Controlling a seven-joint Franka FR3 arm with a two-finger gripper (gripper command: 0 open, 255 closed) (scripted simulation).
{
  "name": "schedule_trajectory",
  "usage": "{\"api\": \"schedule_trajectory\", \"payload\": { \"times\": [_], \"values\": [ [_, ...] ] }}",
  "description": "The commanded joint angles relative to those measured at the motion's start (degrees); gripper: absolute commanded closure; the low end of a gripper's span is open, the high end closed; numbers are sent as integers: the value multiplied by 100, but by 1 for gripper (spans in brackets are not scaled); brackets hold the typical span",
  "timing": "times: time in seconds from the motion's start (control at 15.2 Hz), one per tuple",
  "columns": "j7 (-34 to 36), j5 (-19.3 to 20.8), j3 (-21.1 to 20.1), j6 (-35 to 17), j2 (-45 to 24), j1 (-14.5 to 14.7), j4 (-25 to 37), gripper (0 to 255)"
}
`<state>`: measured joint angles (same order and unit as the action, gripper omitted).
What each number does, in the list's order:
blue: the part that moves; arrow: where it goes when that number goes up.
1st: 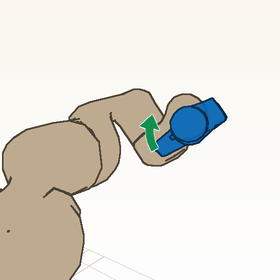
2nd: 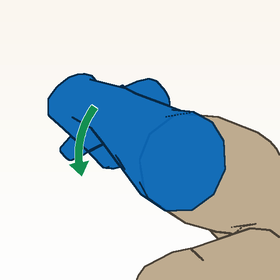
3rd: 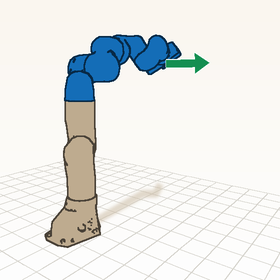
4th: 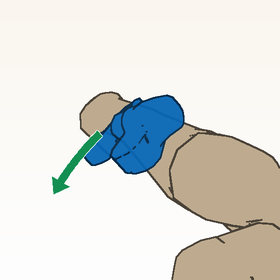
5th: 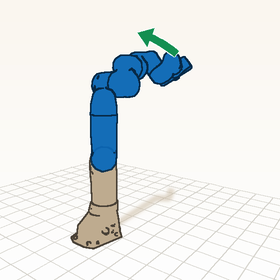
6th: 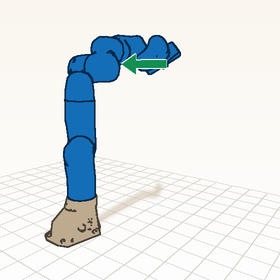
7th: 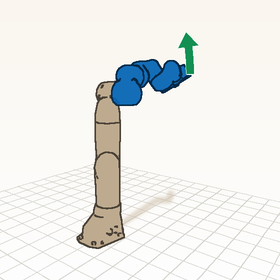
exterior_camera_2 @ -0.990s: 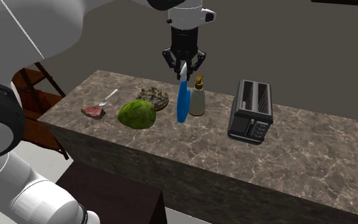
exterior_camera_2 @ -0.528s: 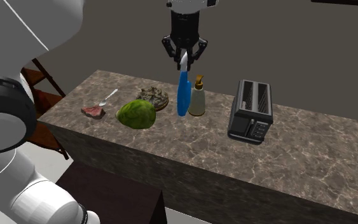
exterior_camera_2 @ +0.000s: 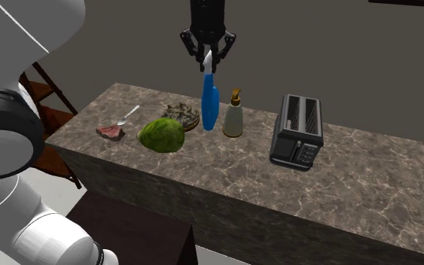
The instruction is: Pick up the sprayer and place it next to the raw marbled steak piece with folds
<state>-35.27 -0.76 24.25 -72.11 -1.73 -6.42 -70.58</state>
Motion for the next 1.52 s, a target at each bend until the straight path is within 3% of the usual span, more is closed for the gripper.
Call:
{"api": "schedule_trajectory", "payload": {
  "times": [0.0, 0.66, 1.45],
  "values": [
    [350, 127, -179, -51, 294, 204, -321, 255],
    [1990, 329, -1165, -176, 1292, 890, -1426, 255],
    [3822, 101, -2317, -182, 1504, 1528, -1672, 255]
  ]
}}
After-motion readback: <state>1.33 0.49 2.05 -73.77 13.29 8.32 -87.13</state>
